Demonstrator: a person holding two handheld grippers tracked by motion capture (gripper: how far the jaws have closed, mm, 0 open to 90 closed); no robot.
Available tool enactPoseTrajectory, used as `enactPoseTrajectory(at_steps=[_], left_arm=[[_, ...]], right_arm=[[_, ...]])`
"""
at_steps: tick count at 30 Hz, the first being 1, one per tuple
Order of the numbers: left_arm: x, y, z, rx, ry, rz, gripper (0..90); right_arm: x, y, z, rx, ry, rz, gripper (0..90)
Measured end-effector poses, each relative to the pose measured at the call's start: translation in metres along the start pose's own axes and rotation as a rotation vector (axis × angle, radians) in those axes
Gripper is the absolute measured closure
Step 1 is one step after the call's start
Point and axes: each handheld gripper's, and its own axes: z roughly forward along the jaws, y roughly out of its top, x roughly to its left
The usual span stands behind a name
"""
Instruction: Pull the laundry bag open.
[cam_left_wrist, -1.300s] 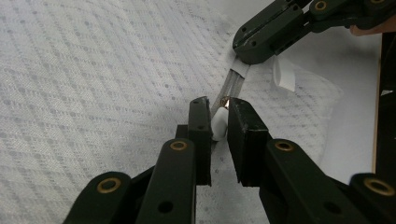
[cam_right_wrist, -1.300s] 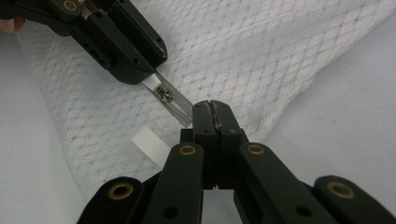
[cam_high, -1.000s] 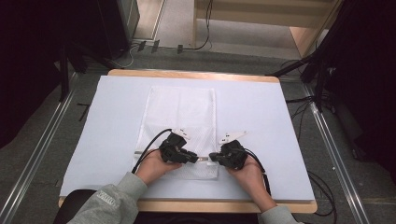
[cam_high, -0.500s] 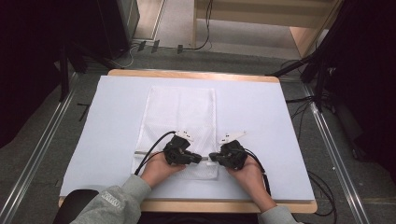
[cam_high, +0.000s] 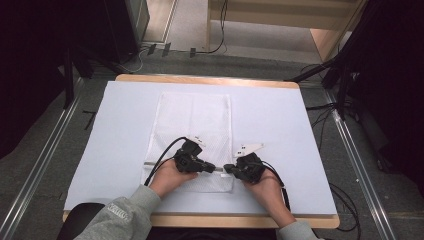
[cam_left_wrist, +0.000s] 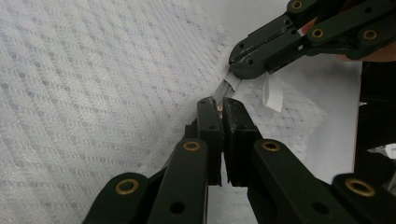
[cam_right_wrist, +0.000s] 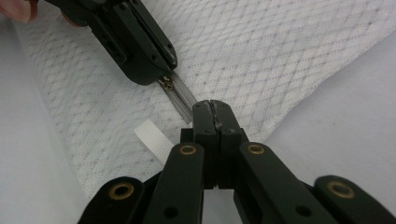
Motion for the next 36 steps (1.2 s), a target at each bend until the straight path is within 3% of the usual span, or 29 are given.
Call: enactPoseTrajectory(at_steps=[16,30,36], left_arm=[[0.016,-0.005,-0.022,0.029,-0.001,-0.058,88.3],[0.026,-0.012,-0.042,0.043,-0.008,-0.053,88.2],[0.029,-0.014,-0.048,0.046,0.011,-0.064,88.2]], right_arm=[[-0.001,-0.004,0.000,-0.020,0.008,-0.009,90.0],[-0.002,-0.005,0.000,-0.030,0.013,-0.010,90.0],[-0.001,-0.005,-0.001,-0.028,0.011,-0.012,90.0]])
